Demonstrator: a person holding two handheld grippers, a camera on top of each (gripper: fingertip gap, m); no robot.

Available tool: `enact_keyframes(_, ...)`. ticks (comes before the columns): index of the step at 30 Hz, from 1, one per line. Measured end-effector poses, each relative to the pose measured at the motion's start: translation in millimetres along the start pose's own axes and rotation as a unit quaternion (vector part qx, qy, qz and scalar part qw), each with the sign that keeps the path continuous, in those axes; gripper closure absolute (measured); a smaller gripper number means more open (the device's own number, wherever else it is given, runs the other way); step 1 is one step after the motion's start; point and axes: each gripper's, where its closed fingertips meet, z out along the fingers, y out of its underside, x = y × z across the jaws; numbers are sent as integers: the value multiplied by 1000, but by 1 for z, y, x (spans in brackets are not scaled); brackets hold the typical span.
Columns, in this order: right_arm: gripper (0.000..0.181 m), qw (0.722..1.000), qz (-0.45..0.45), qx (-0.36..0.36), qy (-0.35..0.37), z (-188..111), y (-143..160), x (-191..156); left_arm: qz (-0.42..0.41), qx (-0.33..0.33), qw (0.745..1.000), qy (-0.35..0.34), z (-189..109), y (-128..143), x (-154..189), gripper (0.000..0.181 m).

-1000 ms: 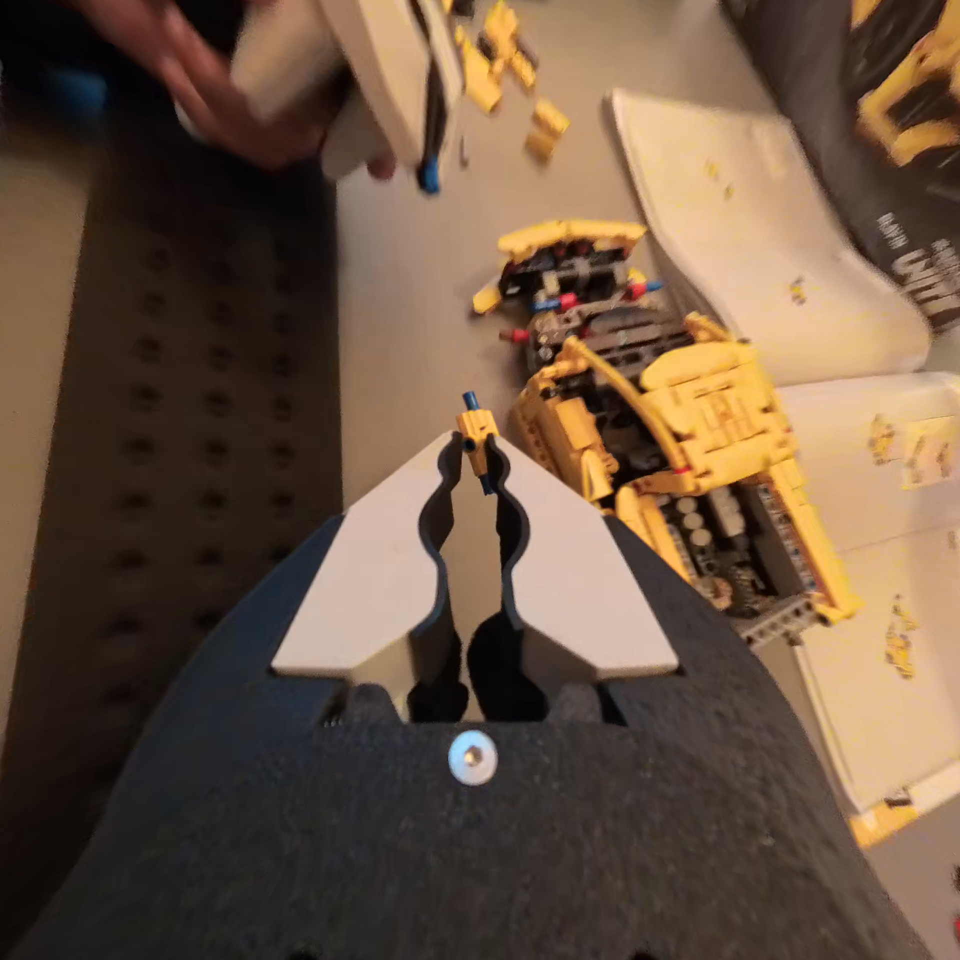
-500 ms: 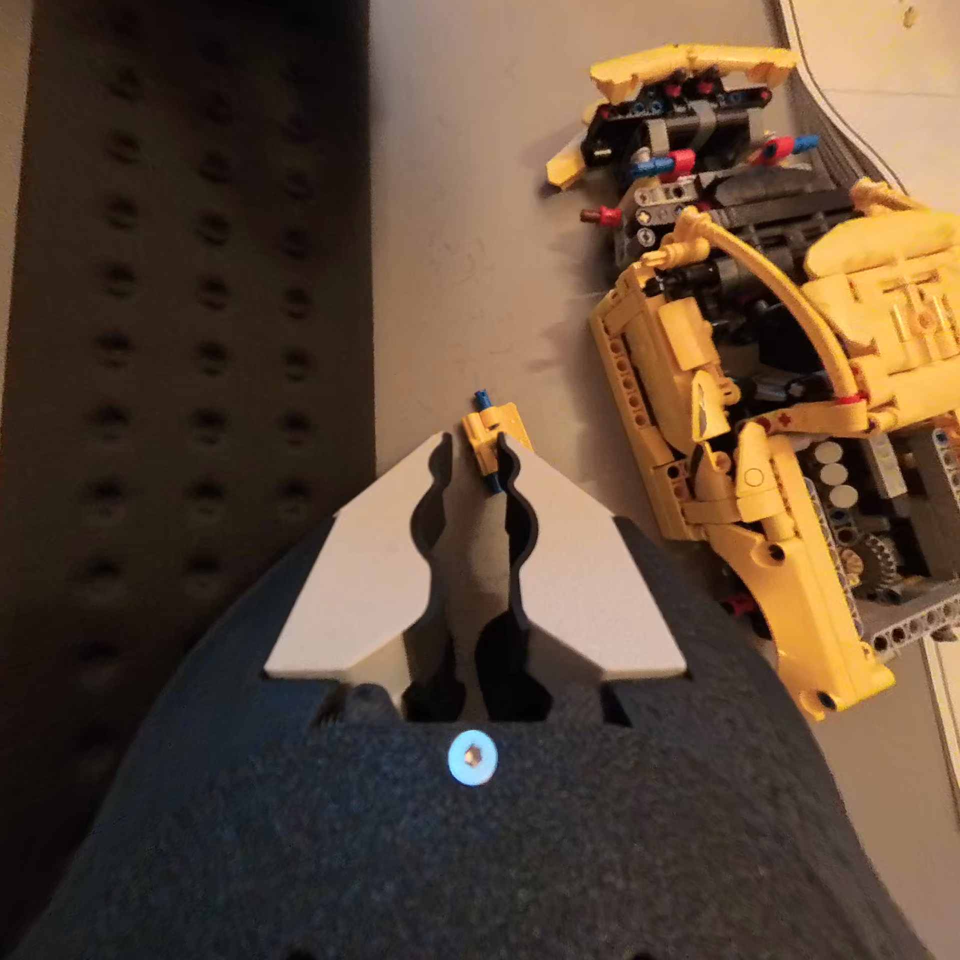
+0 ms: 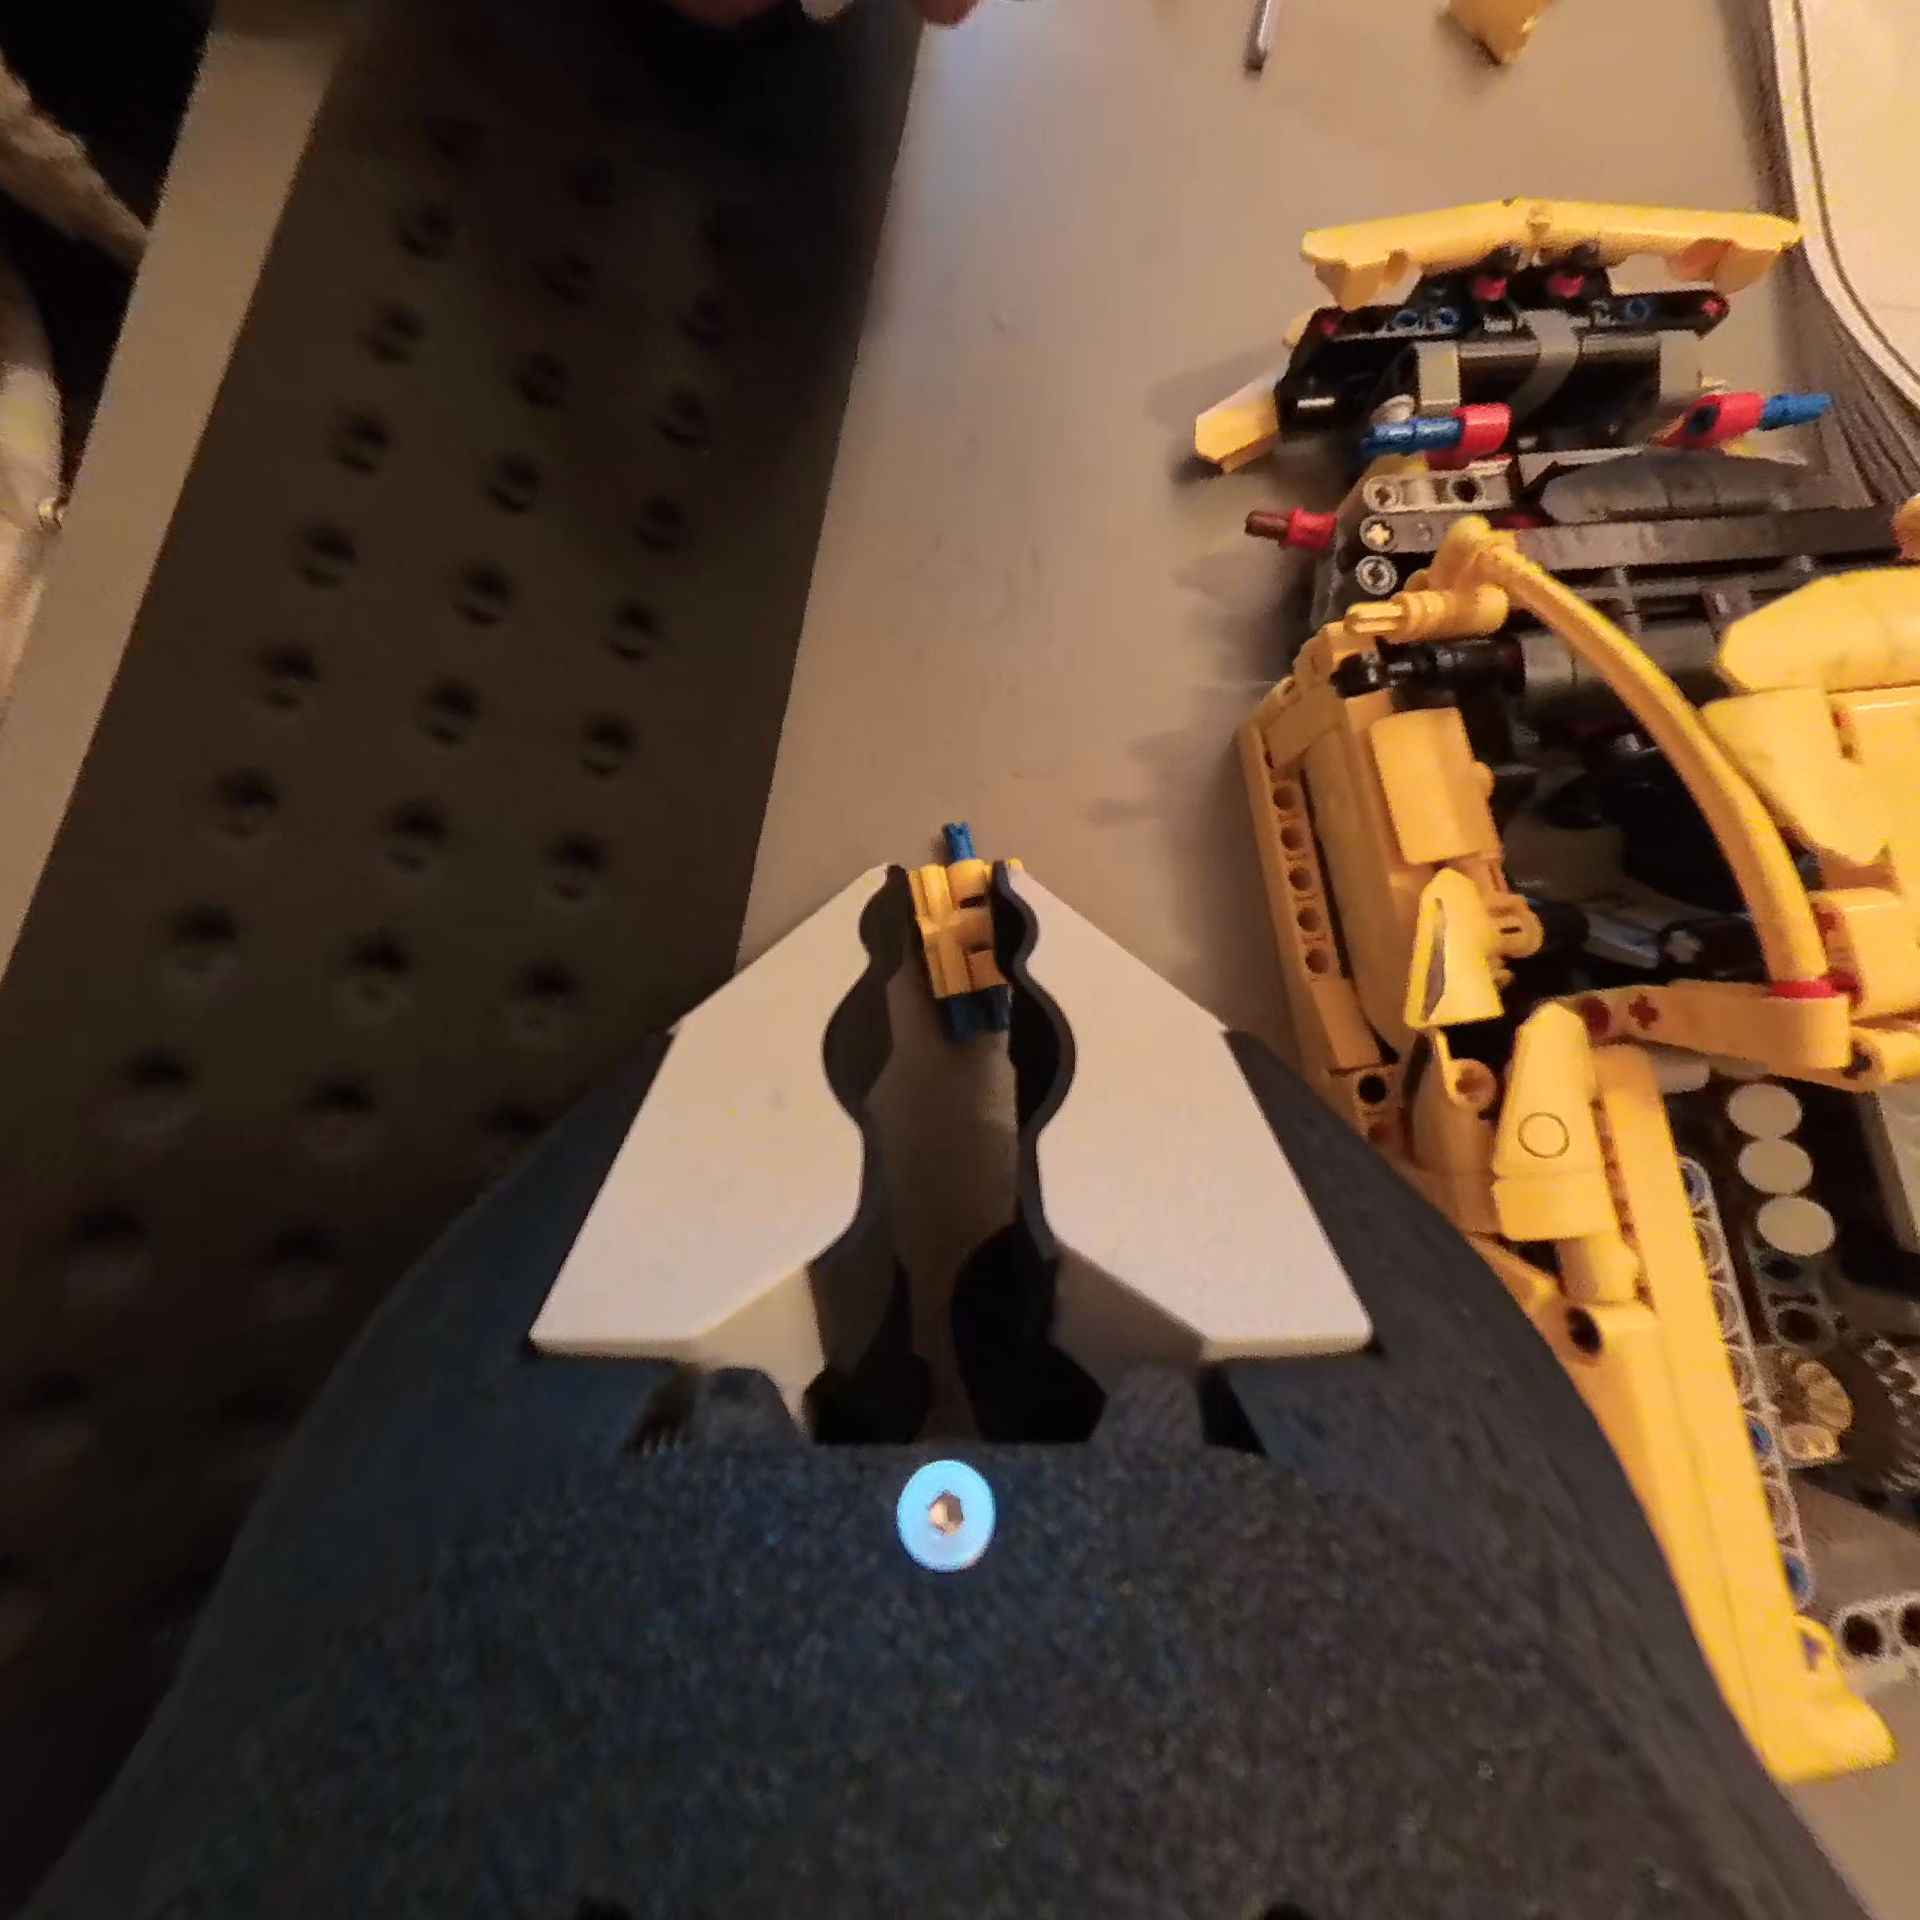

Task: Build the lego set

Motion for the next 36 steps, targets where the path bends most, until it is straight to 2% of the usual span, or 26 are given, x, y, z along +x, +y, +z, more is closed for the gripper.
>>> enact_keyframes(3, 167, 1000, 22, 5, -5, 0, -2, 2, -3, 4, 1000, -1, -1, -1, -1, 177)
enact_keyframes(5, 168, 999, 21, 24, 40, -4, -11, 13, -11, 14, 1000, -3, -2, -4, -3, 177)
enact_keyframes(9, 168, 984, 1, 119, 134, -35, -72, 27, -18, 38, 999, -5, -7, -11, -5, 177)
enact_keyframes(14, 168, 970, -42, 128, 201, -35, -105, 21, -14, 36, 999, -10, -6, -11, -6, 177)
enact_keyframes(22, 169, 958, -107, 99, 249, -33, -108, 22, -18, 26, 999, -4, -4, -8, -4, 177)
enact_keyframes(28, 168, 957, -114, 106, 246, -36, -109, 21, -32, 29, 999, 1, -6, -8, -6, 177)
enact_keyframes(36, 169, 940, -172, 70, 286, -36, -108, 24, -55, 22, 998, -2, -5, -7, -10, 177)
